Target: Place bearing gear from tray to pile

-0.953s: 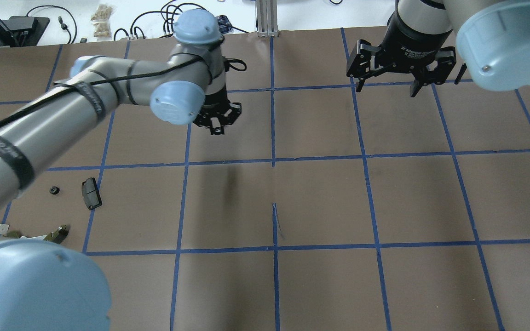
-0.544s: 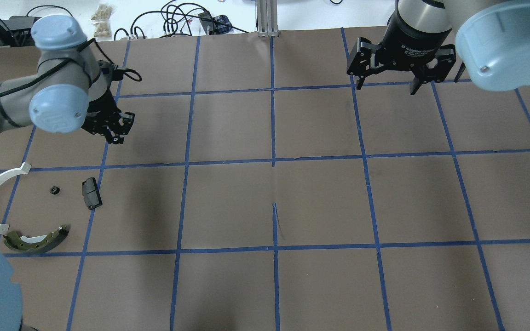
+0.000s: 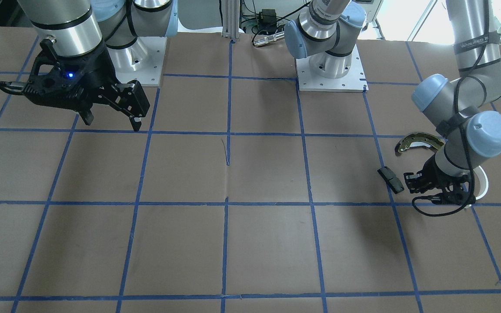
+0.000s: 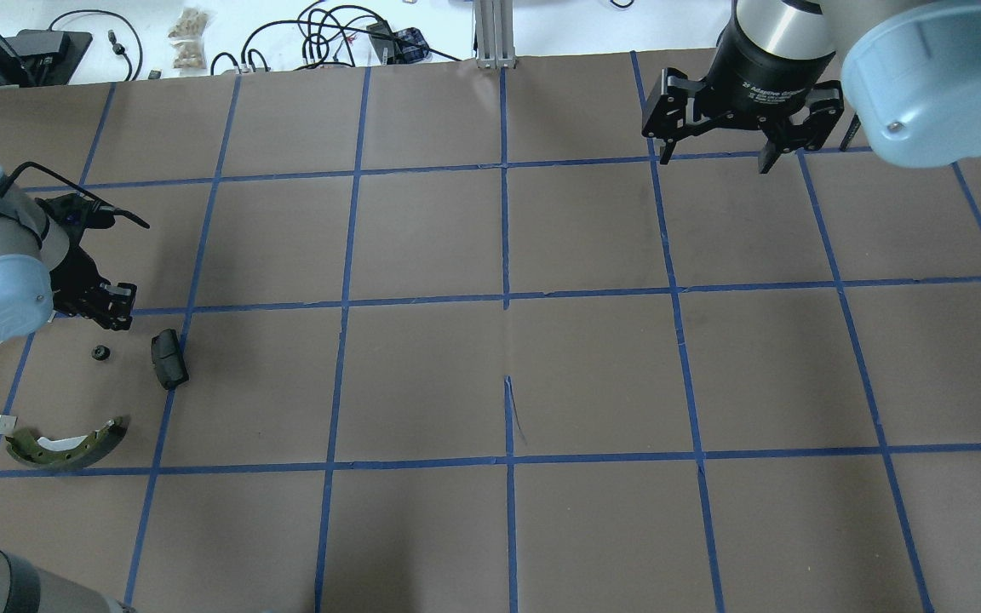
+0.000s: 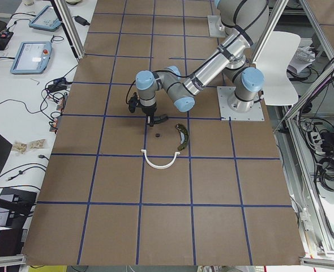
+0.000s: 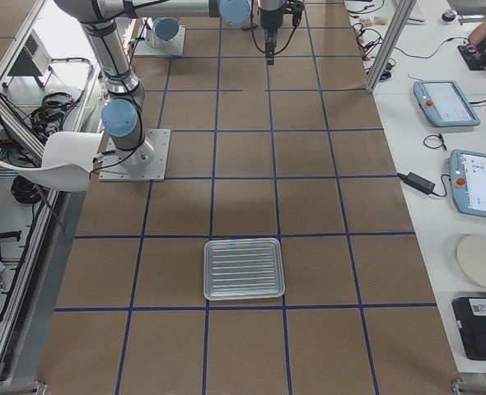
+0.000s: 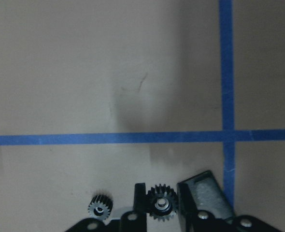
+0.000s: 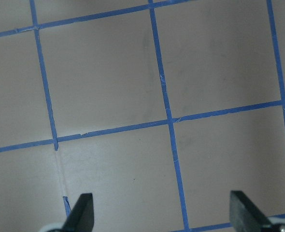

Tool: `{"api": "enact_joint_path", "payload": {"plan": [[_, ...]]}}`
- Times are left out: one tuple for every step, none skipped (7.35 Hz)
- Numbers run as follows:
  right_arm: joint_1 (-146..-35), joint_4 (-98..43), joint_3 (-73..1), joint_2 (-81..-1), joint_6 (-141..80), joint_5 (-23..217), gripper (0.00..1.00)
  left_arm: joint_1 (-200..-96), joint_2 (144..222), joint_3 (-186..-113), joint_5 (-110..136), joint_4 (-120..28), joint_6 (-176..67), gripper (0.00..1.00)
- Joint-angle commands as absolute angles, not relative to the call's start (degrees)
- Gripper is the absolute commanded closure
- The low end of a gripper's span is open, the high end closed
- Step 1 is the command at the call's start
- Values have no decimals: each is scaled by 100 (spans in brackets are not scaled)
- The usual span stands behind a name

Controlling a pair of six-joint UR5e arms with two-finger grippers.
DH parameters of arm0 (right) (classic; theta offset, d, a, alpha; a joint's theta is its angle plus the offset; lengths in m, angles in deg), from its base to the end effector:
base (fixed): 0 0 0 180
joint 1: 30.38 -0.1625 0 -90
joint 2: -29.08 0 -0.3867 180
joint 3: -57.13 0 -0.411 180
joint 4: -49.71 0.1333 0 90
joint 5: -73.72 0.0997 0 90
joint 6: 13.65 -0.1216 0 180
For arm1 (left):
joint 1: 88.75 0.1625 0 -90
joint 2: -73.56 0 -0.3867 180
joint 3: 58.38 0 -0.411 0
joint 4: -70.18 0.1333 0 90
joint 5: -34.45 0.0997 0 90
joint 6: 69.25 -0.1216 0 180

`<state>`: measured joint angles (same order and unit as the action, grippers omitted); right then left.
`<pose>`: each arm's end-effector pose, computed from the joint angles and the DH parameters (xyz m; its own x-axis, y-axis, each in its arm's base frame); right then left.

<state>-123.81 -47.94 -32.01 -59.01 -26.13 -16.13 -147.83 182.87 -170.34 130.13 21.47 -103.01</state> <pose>0.1655 -0.5279 0.4321 -0.9874 0.1556 -0.0274 0.1577 0.9812 -0.1117 0.1717 -0.5226 0.1354 -0.9953 0.0516 -0.0825 0.0472 0.9974 0.0547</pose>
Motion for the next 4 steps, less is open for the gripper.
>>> {"api": "enact_joint_path", "payload": {"plan": [[-12380,-4802,-3208,-5899,-2604,-1619,0,-14632,18307,-17210,12990,2263,-10501,98],[-12380,-4829,-3190,-5899,-2604,-1601,0,-14632,18333,-17228,13008,2263,-10528,98],[-12354,-4820,-3190,-5899,-2604,-1610,0,-14640,18299,-17246,13016,2254,-10520,96],[-12354,-4829,-3190,-5899,-2604,-1610,0,-14640,18237,-17307,13034,2237,-10528,92]]}}
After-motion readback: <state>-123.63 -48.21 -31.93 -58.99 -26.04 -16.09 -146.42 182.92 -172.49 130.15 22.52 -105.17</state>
